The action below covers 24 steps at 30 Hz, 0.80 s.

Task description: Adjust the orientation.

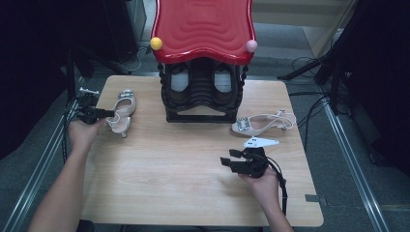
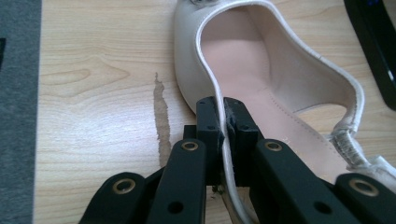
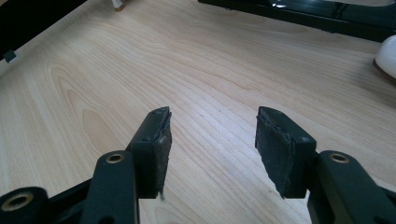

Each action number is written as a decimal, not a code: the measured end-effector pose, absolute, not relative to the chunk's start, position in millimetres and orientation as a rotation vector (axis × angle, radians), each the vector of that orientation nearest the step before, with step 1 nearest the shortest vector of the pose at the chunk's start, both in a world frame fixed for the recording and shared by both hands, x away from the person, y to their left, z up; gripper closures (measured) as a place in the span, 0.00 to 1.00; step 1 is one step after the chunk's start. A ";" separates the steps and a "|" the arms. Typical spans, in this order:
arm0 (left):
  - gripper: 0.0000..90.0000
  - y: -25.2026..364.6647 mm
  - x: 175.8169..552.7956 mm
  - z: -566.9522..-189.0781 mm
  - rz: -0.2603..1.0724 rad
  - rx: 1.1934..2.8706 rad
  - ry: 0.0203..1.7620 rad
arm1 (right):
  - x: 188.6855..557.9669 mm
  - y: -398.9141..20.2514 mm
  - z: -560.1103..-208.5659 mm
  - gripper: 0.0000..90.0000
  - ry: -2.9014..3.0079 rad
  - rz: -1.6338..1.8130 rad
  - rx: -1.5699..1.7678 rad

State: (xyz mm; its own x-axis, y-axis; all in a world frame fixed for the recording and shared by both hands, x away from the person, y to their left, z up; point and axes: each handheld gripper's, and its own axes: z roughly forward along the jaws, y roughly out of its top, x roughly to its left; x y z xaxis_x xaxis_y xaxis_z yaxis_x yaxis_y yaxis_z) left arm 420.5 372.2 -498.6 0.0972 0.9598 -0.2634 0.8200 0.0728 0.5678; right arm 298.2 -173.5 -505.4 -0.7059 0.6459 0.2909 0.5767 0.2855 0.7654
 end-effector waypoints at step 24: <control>0.97 357.2 393.3 -478.3 0.139 1.640 1.603 | 301.7 -178.8 -506.0 0.51 2.446 1.415 1.191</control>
